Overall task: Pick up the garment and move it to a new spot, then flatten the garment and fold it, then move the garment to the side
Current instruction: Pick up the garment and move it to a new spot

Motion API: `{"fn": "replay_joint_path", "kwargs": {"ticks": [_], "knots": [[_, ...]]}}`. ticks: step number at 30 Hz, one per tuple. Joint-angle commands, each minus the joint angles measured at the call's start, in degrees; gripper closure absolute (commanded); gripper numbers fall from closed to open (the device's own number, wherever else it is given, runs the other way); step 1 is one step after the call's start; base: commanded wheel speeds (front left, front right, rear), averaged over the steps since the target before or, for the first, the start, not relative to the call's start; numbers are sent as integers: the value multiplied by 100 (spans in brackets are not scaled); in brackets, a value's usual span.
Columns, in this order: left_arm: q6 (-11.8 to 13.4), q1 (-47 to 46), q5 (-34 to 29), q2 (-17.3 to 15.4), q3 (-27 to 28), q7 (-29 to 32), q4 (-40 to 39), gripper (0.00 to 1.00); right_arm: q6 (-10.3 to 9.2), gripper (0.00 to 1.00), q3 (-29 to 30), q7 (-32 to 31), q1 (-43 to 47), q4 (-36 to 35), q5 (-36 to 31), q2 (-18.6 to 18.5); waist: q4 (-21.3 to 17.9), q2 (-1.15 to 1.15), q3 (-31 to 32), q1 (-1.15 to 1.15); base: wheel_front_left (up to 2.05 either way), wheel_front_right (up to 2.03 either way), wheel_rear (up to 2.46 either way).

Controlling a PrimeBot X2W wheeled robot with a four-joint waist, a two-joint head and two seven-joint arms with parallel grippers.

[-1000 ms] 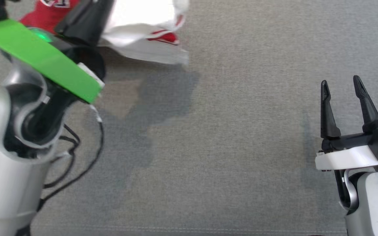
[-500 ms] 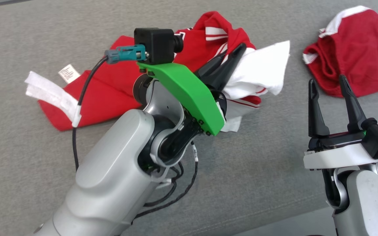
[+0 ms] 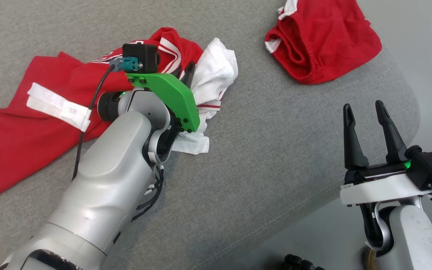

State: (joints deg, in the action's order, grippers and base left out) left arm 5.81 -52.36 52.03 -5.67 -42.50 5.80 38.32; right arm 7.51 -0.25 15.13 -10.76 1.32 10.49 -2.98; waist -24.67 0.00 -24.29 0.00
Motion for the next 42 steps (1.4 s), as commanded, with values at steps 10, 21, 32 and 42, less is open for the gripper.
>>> {"fn": "replay_joint_path", "kwargs": {"ticks": [10, 21, 32, 42], "knots": [[-518, 13, -450, 2, -389, -671, 52, 0, -6, 0, 93, 1, 234, -9, -442, -2, 569, 0, 532, 0, 0, 0, 0], [265, 1330, -785, -1384, -301, -1279, -1452, 0, -5, 0, 460, 1, 734, -148, -790, 0, 1250, 0, 1083, 0, 0, 0, 0], [690, 2065, -96, -1986, 529, -1482, -1129, 0, -5, 0, 435, 2, 777, -192, -878, 0, 1487, 0, 978, 0, 0, 0, 0], [348, 1753, 401, -2192, 782, -868, -435, 0, -5, 0, 426, 1, 687, -193, -896, 1, 1402, 0, 803, 0, 0, 0, 0]]}}
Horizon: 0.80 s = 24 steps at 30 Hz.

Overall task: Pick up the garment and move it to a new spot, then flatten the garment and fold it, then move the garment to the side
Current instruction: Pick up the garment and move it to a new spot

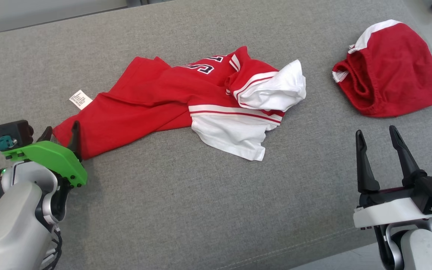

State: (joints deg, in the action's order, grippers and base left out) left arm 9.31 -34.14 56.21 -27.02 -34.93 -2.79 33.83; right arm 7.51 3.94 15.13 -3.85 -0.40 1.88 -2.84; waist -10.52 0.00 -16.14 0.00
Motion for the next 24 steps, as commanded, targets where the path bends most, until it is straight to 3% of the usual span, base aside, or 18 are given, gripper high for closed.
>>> {"fn": "replay_joint_path", "kwargs": {"ticks": [1, 8, 17, 24], "knots": [[14, -110, -48, -93, 37, -22, 56, 0, -5, 0, 7, 1, 7, -20, -36, -13, -23, 0, -16, 0, 0, 0, 0], [104, 319, -135, -28, 149, -805, -291, 0, -6, 0, 172, 1, 363, -12, -75, -15, 34, 0, 404, 0, 0, 0, 0], [751, 2129, -568, -217, 627, -1244, -2102, 0, -5, 0, 413, 1, 924, -259, -247, -10, 751, 0, 1002, 0, 0, 0, 0], [589, 3431, -1432, 106, 1397, -1239, -2933, 0, -5, 0, 529, 1, 1136, -191, -352, -8, 1344, 0, 1310, 0, 0, 0, 0]]}}
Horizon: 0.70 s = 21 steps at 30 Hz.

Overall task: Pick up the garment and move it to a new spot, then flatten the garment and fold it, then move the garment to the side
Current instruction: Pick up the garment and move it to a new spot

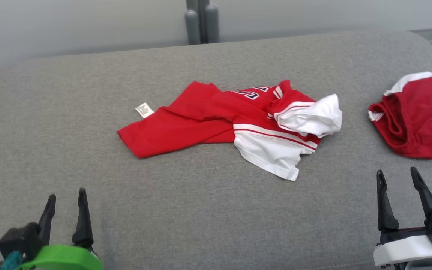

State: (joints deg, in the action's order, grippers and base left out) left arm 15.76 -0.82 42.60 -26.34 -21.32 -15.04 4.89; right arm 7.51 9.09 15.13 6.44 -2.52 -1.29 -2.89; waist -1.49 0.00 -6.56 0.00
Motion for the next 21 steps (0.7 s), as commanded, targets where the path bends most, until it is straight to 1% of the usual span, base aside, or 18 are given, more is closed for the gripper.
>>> {"fn": "replay_joint_path", "kwargs": {"ticks": [1, 6, 9, 10, 13, 17, 21], "knots": [[-85, 278, -187, 97, 155, -13, -64, 0, -6, 0, 17, 2, 141, 44, -59, -8, 511, 0, 399, 0, 0, 0, 0], [-533, 911, -756, 304, 608, -15, -152, 0, -6, 0, 31, 1, 296, 151, -107, -6, 788, 0, 592, 0, 0, 0, 0], [-744, 1100, -1101, 466, 838, -15, -159, 0, -6, 0, 33, 1, 355, 243, -117, -8, 886, 0, 687, 0, 0, 0, 0], [-744, 1100, -1101, 466, 838, -15, -159, 0, -6, 0, 33, 1, 355, 243, -117, -8, 886, 0, 687, 0, 0, 0, 0], [-957, 1248, -1363, 705, 1075, -15, -138, 0, -6, 0, 32, 2, 396, 315, -109, -7, 928, 0, 746, 0, 0, 0, 0], [-1338, 1364, -1708, 943, 1276, -15, -103, 0, -6, 0, 17, 1, 348, 369, -77, -7, 934, 0, 753, 0, 0, 0, 0], [-1627, 1385, -1932, 1156, 1488, -15, -19, 0, -6, 0, -18, 2, 296, 395, -39, -8, 918, 0, 766, 0, 0, 0, 0]]}}
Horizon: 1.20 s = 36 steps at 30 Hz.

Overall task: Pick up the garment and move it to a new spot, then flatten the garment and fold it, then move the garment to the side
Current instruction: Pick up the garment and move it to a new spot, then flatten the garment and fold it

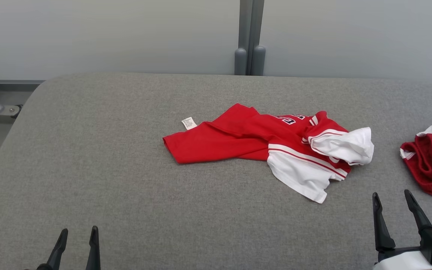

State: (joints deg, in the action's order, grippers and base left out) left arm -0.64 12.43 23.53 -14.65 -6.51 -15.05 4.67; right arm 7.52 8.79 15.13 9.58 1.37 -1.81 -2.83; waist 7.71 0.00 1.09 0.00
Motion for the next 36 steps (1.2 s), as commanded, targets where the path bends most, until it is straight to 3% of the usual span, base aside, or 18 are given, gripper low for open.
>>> {"fn": "replay_joint_path", "kwargs": {"ticks": [1, 14, 20, 29, 36], "knots": [[-45, 61, -71, 37, 58, -14, 20, 0, -7, 0, -5, 1, -23, 15, 17, -15, -11, 0, 2, 0, 0, 0, 0], [-504, -108, -468, 506, 495, -14, 231, 0, -7, 0, -105, 1, -134, -2, 5, -15, -203, 0, -66, 0, 0, 0, 0], [-638, -790, -515, 554, 334, -14, 412, 0, -7, 0, -201, 2, -521, -190, -103, -15, -411, 0, -658, 0, 0, 0, 0], [-686, -2899, -177, 243, -367, 272, 1567, 0, -7, 0, -393, 1, -1277, -342, -48, -19, -867, 0, -1835, 0, 0, 0, 0], [-688, -4148, 665, -170, -878, 980, 2670, 0, -7, 0, -463, 2, -1566, -266, 103, -16, -1316, 0, -2280, 0, 0, 0, 0]]}}
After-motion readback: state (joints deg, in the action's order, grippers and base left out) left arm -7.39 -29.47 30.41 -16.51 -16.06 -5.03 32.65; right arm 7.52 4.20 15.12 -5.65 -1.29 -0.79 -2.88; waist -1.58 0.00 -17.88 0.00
